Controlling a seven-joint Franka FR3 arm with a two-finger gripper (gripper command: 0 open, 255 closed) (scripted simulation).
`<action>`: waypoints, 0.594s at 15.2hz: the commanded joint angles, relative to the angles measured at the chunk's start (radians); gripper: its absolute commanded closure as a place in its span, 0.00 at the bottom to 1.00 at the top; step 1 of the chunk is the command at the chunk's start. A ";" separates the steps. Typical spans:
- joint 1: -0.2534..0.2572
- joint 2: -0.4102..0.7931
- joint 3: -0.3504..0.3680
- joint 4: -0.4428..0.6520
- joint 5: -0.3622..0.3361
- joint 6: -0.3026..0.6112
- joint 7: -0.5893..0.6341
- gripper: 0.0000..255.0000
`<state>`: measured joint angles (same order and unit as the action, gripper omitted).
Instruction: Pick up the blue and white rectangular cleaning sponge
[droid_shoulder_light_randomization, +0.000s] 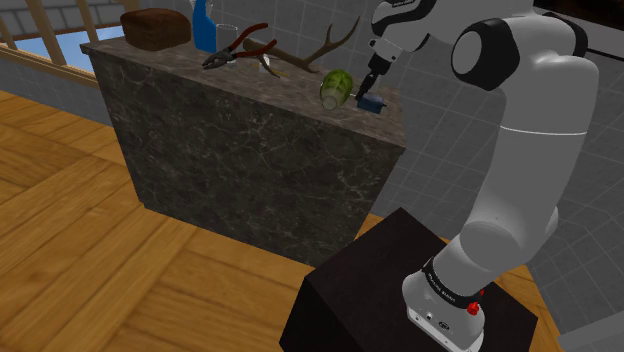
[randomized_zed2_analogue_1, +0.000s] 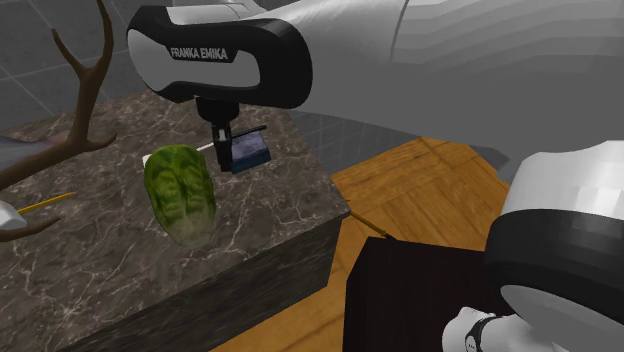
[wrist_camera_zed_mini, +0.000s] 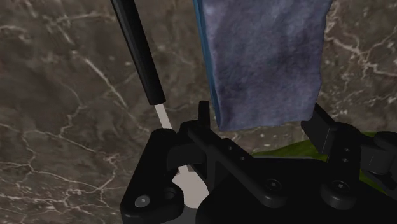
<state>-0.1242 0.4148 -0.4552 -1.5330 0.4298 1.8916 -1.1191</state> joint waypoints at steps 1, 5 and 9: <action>0.000 0.001 0.000 0.000 0.000 0.000 0.000 1.00; 0.000 0.000 0.000 -0.002 0.000 0.002 0.000 1.00; -0.002 -0.009 -0.004 0.038 -0.009 -0.045 0.015 1.00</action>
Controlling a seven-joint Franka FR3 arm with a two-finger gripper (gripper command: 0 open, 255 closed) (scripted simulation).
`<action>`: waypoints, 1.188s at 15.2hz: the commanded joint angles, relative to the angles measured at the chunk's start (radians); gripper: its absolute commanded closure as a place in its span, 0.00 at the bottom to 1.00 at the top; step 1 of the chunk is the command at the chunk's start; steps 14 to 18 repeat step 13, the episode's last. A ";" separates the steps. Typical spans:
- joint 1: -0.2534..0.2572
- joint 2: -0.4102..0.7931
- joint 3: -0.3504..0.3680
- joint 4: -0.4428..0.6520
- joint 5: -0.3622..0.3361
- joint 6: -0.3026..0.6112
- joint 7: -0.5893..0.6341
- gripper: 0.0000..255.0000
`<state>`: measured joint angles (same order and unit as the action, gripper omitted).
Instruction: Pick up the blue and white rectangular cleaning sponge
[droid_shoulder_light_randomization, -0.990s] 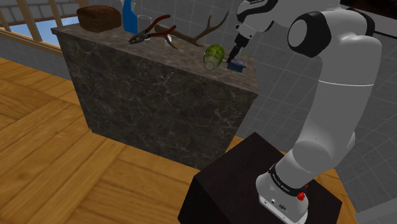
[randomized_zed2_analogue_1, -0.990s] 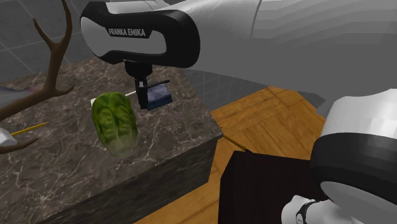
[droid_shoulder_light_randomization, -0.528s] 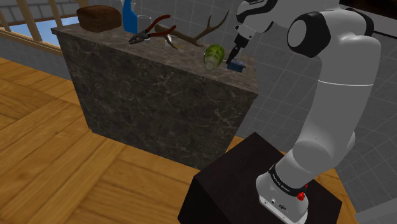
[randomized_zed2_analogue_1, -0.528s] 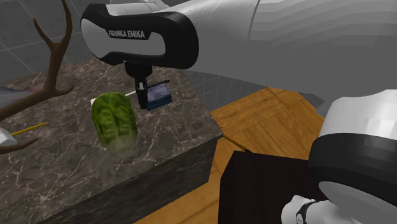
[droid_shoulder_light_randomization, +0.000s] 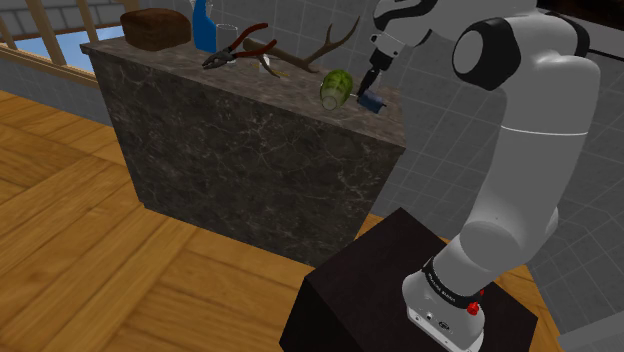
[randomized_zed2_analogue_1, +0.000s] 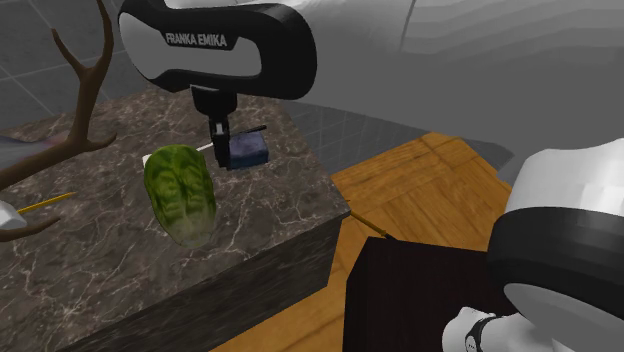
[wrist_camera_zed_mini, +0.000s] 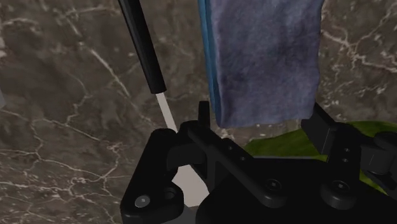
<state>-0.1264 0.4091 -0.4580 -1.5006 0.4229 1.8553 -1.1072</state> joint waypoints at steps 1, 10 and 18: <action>-0.001 -0.005 -0.002 0.016 -0.004 -0.020 0.006 1.00; -0.014 -0.010 -0.007 0.129 -0.015 -0.133 0.037 1.00; -0.016 -0.009 -0.007 0.146 -0.015 -0.148 0.041 1.00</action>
